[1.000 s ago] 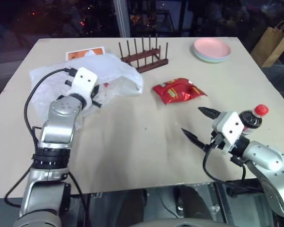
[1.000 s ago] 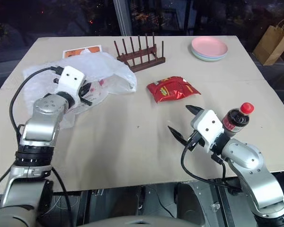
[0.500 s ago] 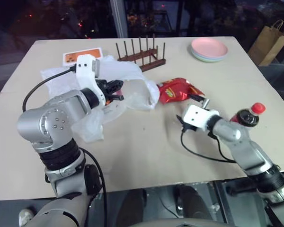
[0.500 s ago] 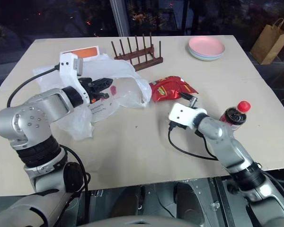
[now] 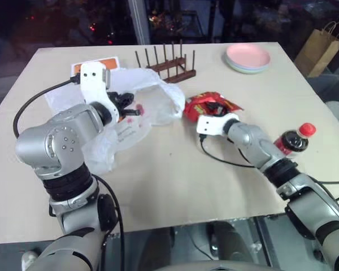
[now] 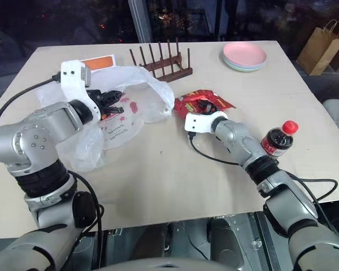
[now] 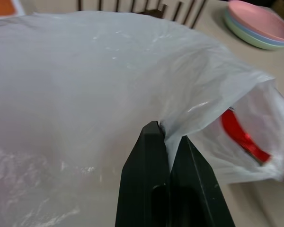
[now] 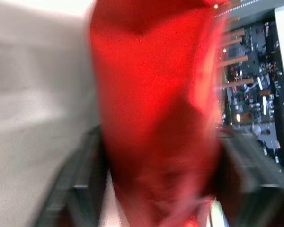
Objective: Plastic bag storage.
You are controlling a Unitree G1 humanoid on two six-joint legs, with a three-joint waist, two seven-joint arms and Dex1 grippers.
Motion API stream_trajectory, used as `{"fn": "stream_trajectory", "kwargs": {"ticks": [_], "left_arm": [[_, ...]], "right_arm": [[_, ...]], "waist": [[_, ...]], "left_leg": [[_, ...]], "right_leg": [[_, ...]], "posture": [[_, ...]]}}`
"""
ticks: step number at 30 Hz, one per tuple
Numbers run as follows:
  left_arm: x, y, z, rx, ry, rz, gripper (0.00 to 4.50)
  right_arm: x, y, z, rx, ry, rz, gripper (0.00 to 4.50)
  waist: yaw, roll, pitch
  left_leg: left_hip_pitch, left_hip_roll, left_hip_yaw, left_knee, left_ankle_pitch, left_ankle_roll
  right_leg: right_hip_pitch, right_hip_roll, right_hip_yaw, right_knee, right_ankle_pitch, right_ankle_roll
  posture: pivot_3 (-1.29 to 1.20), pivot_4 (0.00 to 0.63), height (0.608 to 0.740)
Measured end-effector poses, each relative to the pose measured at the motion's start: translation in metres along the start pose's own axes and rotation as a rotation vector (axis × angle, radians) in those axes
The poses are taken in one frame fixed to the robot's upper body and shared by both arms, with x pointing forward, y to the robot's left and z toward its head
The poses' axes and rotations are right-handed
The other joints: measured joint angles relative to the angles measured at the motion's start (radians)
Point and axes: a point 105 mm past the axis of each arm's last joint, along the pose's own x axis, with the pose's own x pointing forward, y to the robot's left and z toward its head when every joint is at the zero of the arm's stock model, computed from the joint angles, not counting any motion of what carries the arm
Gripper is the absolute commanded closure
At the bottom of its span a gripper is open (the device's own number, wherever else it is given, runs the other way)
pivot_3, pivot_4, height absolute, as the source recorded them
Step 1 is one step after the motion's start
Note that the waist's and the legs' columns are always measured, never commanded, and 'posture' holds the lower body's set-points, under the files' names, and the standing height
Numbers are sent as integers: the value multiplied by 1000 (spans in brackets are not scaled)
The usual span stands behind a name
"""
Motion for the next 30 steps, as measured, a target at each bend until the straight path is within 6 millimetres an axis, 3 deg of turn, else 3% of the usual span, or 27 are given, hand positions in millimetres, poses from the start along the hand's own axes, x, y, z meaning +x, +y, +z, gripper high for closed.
{"fn": "stream_trajectory", "kwargs": {"ticks": [3, 5, 9, 12, 16, 20, 23, 30], "left_arm": [[3, 1, 1, -5, -12, 7, 4500], [5, 2, -2, -16, -3, 8, 4500], [15, 0, -3, -28, 15, -14, 4500], [20, 1, 1, -22, 19, -25, 4500], [30, -9, 4, -21, 40, -70, 4500], [37, -37, 11, 18, 65, -189, 4500], [36, -46, 14, 13, 78, -245, 4500], [26, -39, 29, 3, 122, -336, 4500]], "right_arm": [[-18, -11, -1, 22, -44, -19, 4461], [-30, -22, 5, 31, -87, -38, 4461], [-71, -46, 34, 112, -237, -69, 4461], [-99, -55, 60, 165, -342, -50, 4461], [-117, -58, 90, 203, -446, 1, 4461], [-113, -63, 121, 133, -556, 32, 4461], [-103, -62, 126, 144, -590, 46, 4461], [-94, -76, 160, 272, -853, 129, 4461]], "waist": [[8, 0, 0], [6, 0, 0], [6, 0, 0], [2, 0, 0], [4, 0, 0], [3, 0, 0], [2, 0, 0], [0, 1, 1]], "left_leg": [[-1, 0, -1, 0, 0, 0], [-1, -1, 0, 0, -2, 4], [-1, 0, -1, 0, -2, 4], [0, 0, 0, 0, -3, 4], [0, 0, -1, 1, -2, 4], [0, 0, 0, 2, -2, 4], [1, 0, -1, 2, -2, 4], [0, 0, -1, 1, -2, 4]], "right_leg": [[0, -1, -1, -1, 0, 0], [0, -1, -1, -1, 0, 0], [0, 0, -2, 0, 0, 0], [0, 0, -1, 0, 0, 0], [0, 0, -1, 1, 0, 0], [0, 0, -1, 3, 0, 1], [0, 0, -1, 3, 0, 0], [-1, 0, -1, 5, 0, 0]], "posture": [[0, 150, 740], [0, 150, 740], [0, 150, 740], [0, 150, 740], [0, 150, 740], [0, 150, 740], [0, 150, 740], [0, 150, 740]]}}
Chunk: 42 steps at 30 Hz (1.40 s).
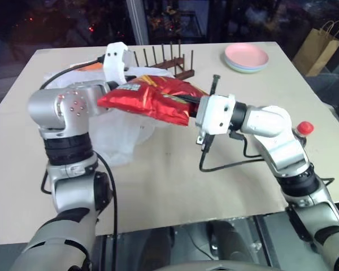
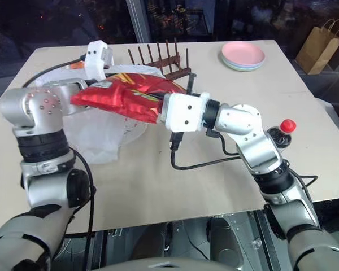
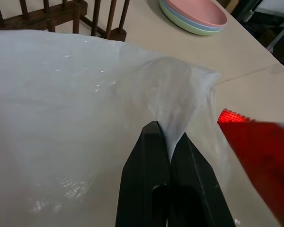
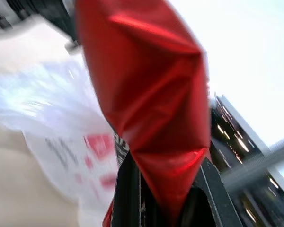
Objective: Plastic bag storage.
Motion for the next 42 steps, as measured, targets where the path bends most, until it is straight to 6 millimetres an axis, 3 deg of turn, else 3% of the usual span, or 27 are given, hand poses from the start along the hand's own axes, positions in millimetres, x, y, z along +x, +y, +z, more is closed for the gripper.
{"fn": "stream_trajectory", "kwargs": {"ticks": [7, 9, 11, 20, 25, 28, 30, 37, 42], "left_arm": [[-28, -13, -1, -80, 99, -227, 4500], [-45, -7, -2, -87, 122, -253, 4500], [-58, 7, -4, -80, 133, -213, 4500], [-47, 18, -16, -55, 135, -166, 4500], [-40, 17, 9, -262, 29, -228, 4500], [-44, 18, 29, -323, -16, -238, 4500], [-44, 18, 32, -338, -20, -243, 4500], [-45, 12, 28, -360, 21, -285, 4500], [-44, 8, 20, -374, 46, -328, 4500]], "right_arm": [[6, 4, 7, 77, -114, 30, 4461], [6, 0, 2, 136, -123, 5, 4461], [-5, -17, -6, 211, -107, -69, 4461], [-19, -49, 17, 360, -196, -234, 4461], [-22, -33, 18, 401, -181, -203, 4461], [-22, -29, 20, 402, -176, -178, 4461], [-23, -28, 20, 392, -170, -169, 4461], [-7, -5, -9, 253, -66, -88, 4461], [7, 22, -64, 68, 122, 14, 4461]], "waist": [[-2, 0, 0], [-9, 1, 1], [-6, 1, 1], [4, 1, 1], [2, 0, 1], [-4, 0, 1], [-4, 0, 1], [-4, 0, 1], [-4, 0, 1]], "left_leg": [[-1, 0, 0, 0, 0, 0], [-1, 0, 2, 0, 0, 0], [0, 0, 2, 0, 0, 0], [-1, 0, 2, 0, 1, -1], [-2, 0, 1, 0, 1, -1], [-1, 0, 2, 0, 1, -1], [-1, 0, 2, 0, 1, -1], [-1, 0, 2, 0, 1, -1], [-1, 0, 3, 0, 1, -2]], "right_leg": [[-2, 0, 0, 1, 0, 0], [-5, 0, 2, 5, 0, 0], [-6, 0, 2, 7, -1, -1], [-6, 0, 2, 8, -1, -1], [-6, 1, 1, 9, -1, -1], [-7, 1, 2, 9, -1, -1], [-7, 1, 2, 9, -1, -1], [-7, 1, 3, 9, -1, -1], [-8, 0, 3, 9, -1, -1]], "posture": [[0, 150, 740], [0, 150, 740], [0, 150, 740], [0, 150, 740], [0, 150, 740], [0, 150, 740], [0, 150, 740], [0, 150, 740], [0, 150, 740]]}}
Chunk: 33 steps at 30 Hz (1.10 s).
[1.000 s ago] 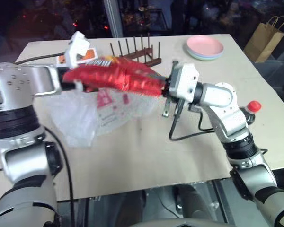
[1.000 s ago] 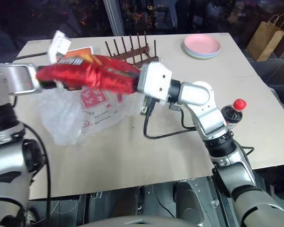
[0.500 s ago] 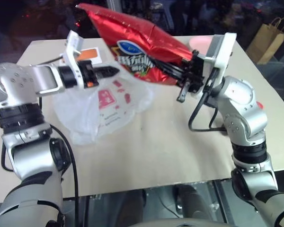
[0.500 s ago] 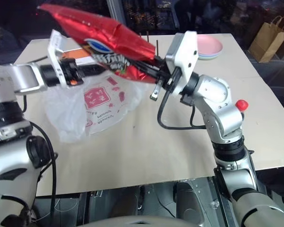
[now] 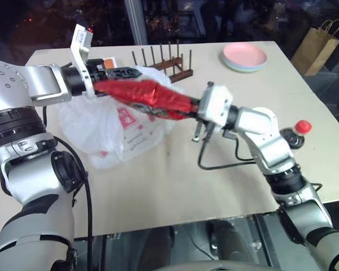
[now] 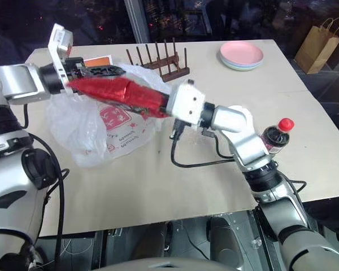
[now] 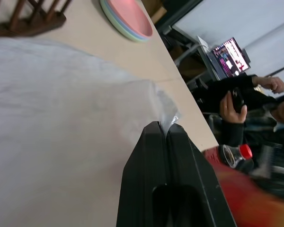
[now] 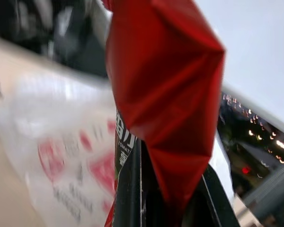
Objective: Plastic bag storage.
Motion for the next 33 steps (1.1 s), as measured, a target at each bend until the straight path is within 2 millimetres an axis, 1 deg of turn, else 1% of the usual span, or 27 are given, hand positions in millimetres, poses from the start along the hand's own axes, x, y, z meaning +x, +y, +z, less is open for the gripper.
{"fn": "stream_trajectory", "kwargs": {"ticks": [1, 2, 4, 5, 7, 9, 11, 12, 13, 14, 15, 18, 20, 23, 25, 28, 29, 31, 33], "left_arm": [[0, -1, 0, -1, -1, -7, 4500], [-3, -3, 1, 0, -4, -16, 4500], [-7, -5, 1, 1, -6, -28, 4500], [-7, -6, 0, -1, -3, -38, 4500], [-4, -12, -5, -9, 13, -84, 4500], [-1, -17, -12, -13, 39, -120, 4500], [-6, -12, -25, -13, 84, -97, 4500], [-7, -8, -30, -20, 99, -84, 4500], [-10, -4, -34, -30, 107, -63, 4500], [-13, 1, -35, -38, 108, -36, 4500], [-14, 3, -35, -39, 106, -17, 4500], [-18, 5, -32, -32, 92, 14, 4500], [-13, 3, -32, -36, 83, -1, 4500], [2, -4, -37, -50, 93, -54, 4500], [8, -13, -37, -45, 97, -94, 4500], [7, -24, -33, -27, 91, -132, 4500], [7, -25, -33, -26, 91, -134, 4500], [7, -28, -34, -26, 94, -143, 4500], [8, -28, -39, -36, 95, -146, 4500]], "right_arm": [[-1, 3, -10, -32, 38, 9, 4461], [-4, 9, -30, -88, 108, 29, 4461], [-12, 11, -53, -153, 195, 35, 4461], [-14, 11, -60, -193, 222, 36, 4461], [-11, 9, -66, -267, 245, 45, 4461], [-5, 12, -63, -301, 219, 48, 4461], [4, 16, -54, -295, 161, 43, 4461], [6, 16, -51, -276, 142, 38, 4461], [7, 14, -47, -207, 113, 6, 4461], [7, 11, -42, -150, 83, -27, 4461], [6, 11, -40, -135, 75, -28, 4461], [0, 8, -41, -154, 93, -10, 4461], [2, 11, -42, -191, 103, 11, 4461], [23, 18, -36, -251, 84, 51, 4461], [45, 23, -29, -307, 55, 72, 4461], [68, 22, -29, -403, 67, 86, 4461], [71, 21, -29, -415, 73, 83, 4461], [86, 19, -30, -478, 94, 84, 4461], [100, 23, -30, -519, 106, 88, 4461]], "waist": [[2, 0, 0], [4, 0, 0], [4, 0, 0], [2, 0, 0], [1, 0, 0], [-2, 0, 0], [-14, 0, 0], [-16, 0, 0], [-17, -1, 0], [-17, -1, 0], [-17, -1, 0], [-7, -1, 0], [0, -1, 0], [0, -1, 0], [-9, -1, 0], [-14, -1, 0], [-14, -1, 0], [-15, -2, 0], [-16, -2, 0]], "left_leg": [[0, 0, 0, 0, 0, 0], [0, 0, 0, 0, 0, 0], [-1, 0, 0, 0, 0, 0], [-1, 0, 0, 0, 1, -1], [-1, 0, 0, -1, 1, -2], [0, 0, 0, -1, 1, -2], [0, 0, 0, -2, 2, -3], [0, 0, 0, -2, 2, -3], [0, 0, 0, -2, 1, -3], [0, 0, -1, -2, 1, -2], [0, 0, -1, -2, 1, -2], [0, -1, -1, -1, 1, -2], [1, -1, -1, -1, 1, -2], [1, 0, -2, -1, 3, -4], [0, 0, -2, -1, 5, -8], [0, 0, -2, -2, 5, -8], [0, 0, -2, -2, 5, -8], [0, 0, -2, -2, 5, -8], [1, 0, -2, -3, 5, -8]], "right_leg": [[0, 0, 0, 0, 0, 0], [0, 0, 0, 0, 0, 0], [0, -1, 0, -1, 0, 0], [-1, -1, 0, -1, 0, 0], [-1, -1, 1, 0, 0, 0], [-1, 0, 1, 0, 0, 0], [-1, 0, 2, 1, 0, 0], [-2, 0, 2, 1, 0, 0], [-2, 0, 2, 1, 0, 0], [-2, 0, 2, 1, 0, 0], [-2, 0, 1, 1, 0, 0], [-1, -1, 1, 1, 0, 0], [-1, -1, 1, 1, 0, 0], [-1, 0, 0, 2, 0, 0], [-2, 0, 1, 2, 0, 0], [-2, 0, 1, 2, 0, -1], [-2, 0, 1, 2, 0, -1], [-2, 0, 1, 2, 0, -1], [-2, -1, 1, 2, 0, -1]], "posture": [[0, 150, 740], [0, 150, 740], [0, 150, 740], [0, 150, 740], [0, 150, 740], [0, 150, 740], [0, 150, 740], [0, 150, 740], [0, 150, 740], [0, 150, 740], [0, 150, 740], [0, 150, 740], [0, 150, 740], [0, 150, 740], [0, 150, 740], [0, 150, 740], [0, 150, 740], [0, 150, 740], [0, 150, 740]]}}
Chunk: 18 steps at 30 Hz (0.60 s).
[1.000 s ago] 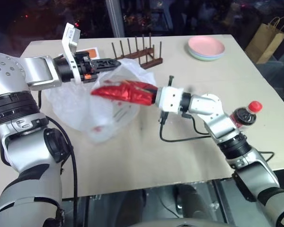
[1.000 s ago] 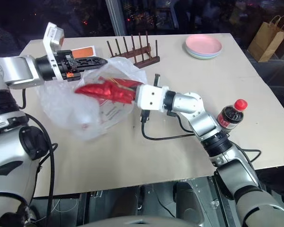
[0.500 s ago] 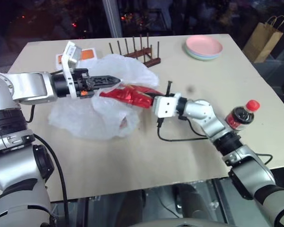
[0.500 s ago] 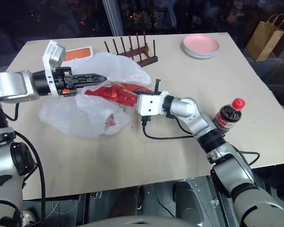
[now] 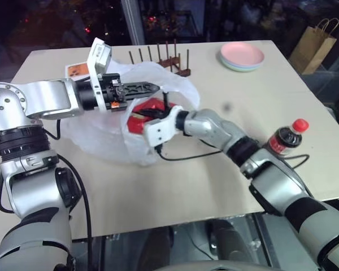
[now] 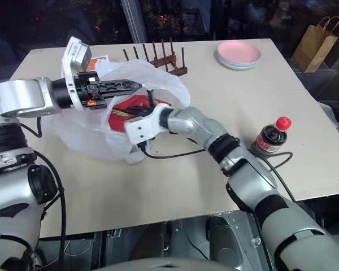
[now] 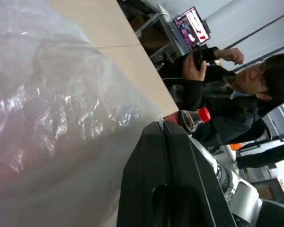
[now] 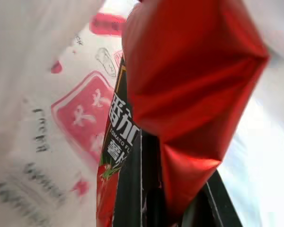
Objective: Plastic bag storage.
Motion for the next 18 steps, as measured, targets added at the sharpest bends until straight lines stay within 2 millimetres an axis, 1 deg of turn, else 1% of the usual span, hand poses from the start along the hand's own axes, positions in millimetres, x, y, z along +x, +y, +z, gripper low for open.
{"fn": "stream_trajectory", "kwargs": {"ticks": [1, 2, 3, 5, 6, 7, 9, 11, 14, 16, 17, 18], "left_arm": [[1, 4, -6, -16, 0, 11, 4500], [2, 6, -10, -30, -2, 16, 4500], [4, 9, -13, -45, 0, 23, 4500], [5, 11, -16, -68, -30, 36, 4500], [5, 11, -15, -73, -52, 44, 4500], [5, 10, -13, -71, -69, 47, 4500], [6, 9, -11, -69, -101, 57, 4500], [7, 10, -9, -79, -131, 67, 4500], [11, 13, -5, -100, -170, 86, 4500], [12, 16, -3, -112, -189, 104, 4500], [14, 17, -1, -121, -202, 110, 4500], [15, 18, 0, -129, -212, 114, 4500]], "right_arm": [[7, 5, 0, -6, 13, 11, 4461], [10, 10, 1, -3, 17, 18, 4037], [12, 16, -1, 2, 24, 28, 3883], [11, 29, -8, 4, 58, 62, 3097], [7, 33, -16, 3, 86, 64, 2583], [4, 33, -21, -8, 104, 54, 2070], [-2, 26, -29, -37, 126, 25, 1087], [-11, 15, -41, -70, 164, 2, 1087], [-29, 7, -58, -72, 221, -1, 1087], [-40, 8, -65, -23, 243, -5, 1087], [-47, 10, -68, 40, 251, -7, 1087], [-54, 12, -69, 116, 256, -10, 817]], "waist": [[-1, 0, 0], [-1, 0, 0], [1, -1, 0], [7, -2, 0], [15, -3, 1], [19, -4, 1], [24, -4, 1], [24, -4, 1], [23, -4, 1], [20, -4, 1], [20, -4, 1], [20, -4, 1]], "left_leg": [[0, 0, 0, 0, 0, 0], [0, 0, 0, -1, 0, 0], [-1, 0, -1, -1, 0, 0], [-2, -1, -1, -1, 0, 1], [-2, -2, -1, 0, -1, 2], [-2, -2, -1, 0, -1, 2], [-2, -2, -2, 0, -1, 1], [-2, -2, -2, -1, -1, 1], [-2, -2, -2, -1, -1, 1], [-2, -2, -2, -1, -1, 1], [-2, -2, -2, -1, -1, 2], [-1, -2, -2, -1, -1, 2]], "right_leg": [[0, 0, 0, 0, 0, 0], [0, 0, 0, -1, 0, 0], [0, -1, 0, -1, 0, 0], [0, -3, -1, -1, 0, 0], [0, -3, -1, -1, 0, 0], [0, -3, -2, -1, 0, 0], [0, -3, -2, -1, 0, 0], [0, -3, -2, -1, 0, 0], [0, -2, -2, -1, 0, 0], [1, -2, -2, -2, 0, 0], [1, -2, -2, -2, 0, 0], [1, -2, -2, -2, 0, 0]], "posture": [[0, 150, 740], [0, 150, 740], [0, 150, 740], [0, 150, 740], [0, 150, 740], [0, 150, 740], [0, 150, 740], [0, 150, 740], [0, 150, 740], [0, 150, 740], [0, 150, 740], [0, 150, 740]]}}
